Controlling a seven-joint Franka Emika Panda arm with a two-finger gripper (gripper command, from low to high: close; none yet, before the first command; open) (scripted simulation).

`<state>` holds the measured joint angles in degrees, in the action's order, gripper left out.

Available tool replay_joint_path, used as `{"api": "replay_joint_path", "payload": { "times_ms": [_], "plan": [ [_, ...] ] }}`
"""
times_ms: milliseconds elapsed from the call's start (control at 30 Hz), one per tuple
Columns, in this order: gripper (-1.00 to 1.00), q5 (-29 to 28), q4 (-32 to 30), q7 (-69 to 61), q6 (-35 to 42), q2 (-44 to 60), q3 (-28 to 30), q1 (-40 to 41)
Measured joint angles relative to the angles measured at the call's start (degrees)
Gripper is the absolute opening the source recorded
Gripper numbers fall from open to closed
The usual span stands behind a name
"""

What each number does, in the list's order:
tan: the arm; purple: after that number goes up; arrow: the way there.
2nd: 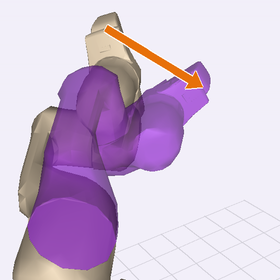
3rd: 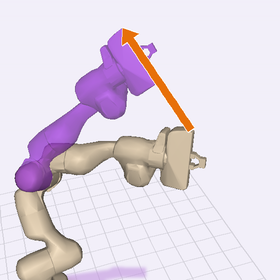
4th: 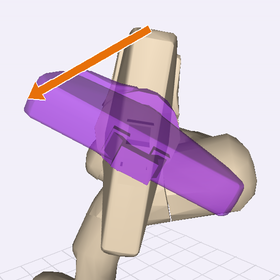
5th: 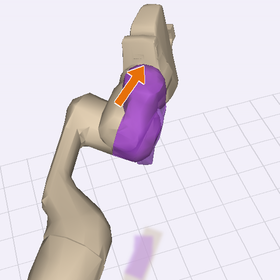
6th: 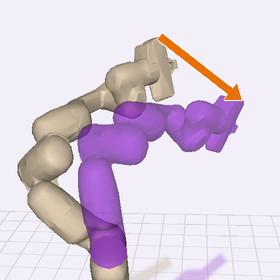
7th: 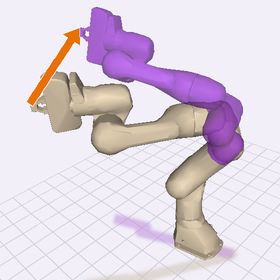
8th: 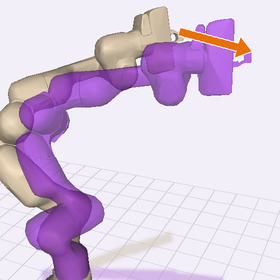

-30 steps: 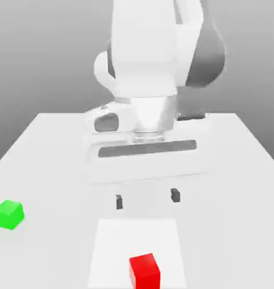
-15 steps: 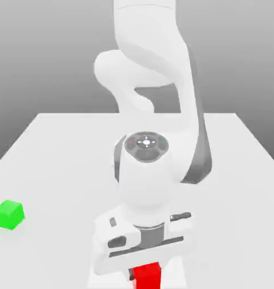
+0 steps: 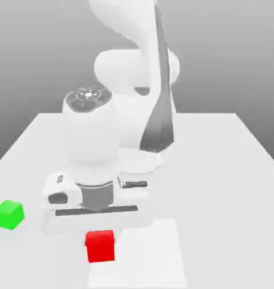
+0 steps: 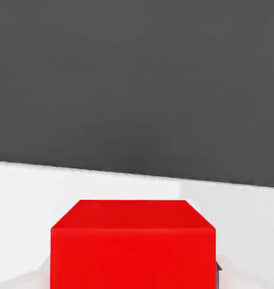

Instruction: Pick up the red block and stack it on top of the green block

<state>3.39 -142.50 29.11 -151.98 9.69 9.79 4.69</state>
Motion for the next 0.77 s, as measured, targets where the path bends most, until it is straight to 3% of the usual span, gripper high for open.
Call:
{"api": "replay_joint_path", "payload": {
  "times_ms": [500,667,700,767],
  "plan": [
    [-1.0,-0.49,-4.97,2.61,1.53,-6.37,14.8,18.45],
    [-1.0,8.44,-4.63,-3.71,-6.18,2.55,10.97,21.12],
    [1.0,9.66,-4.53,-4.6,-7.25,3.8,10.11,21.74],
    [1.0,9.66,-4.53,-4.6,-7.25,3.8,10.11,21.74]
  ]
}}
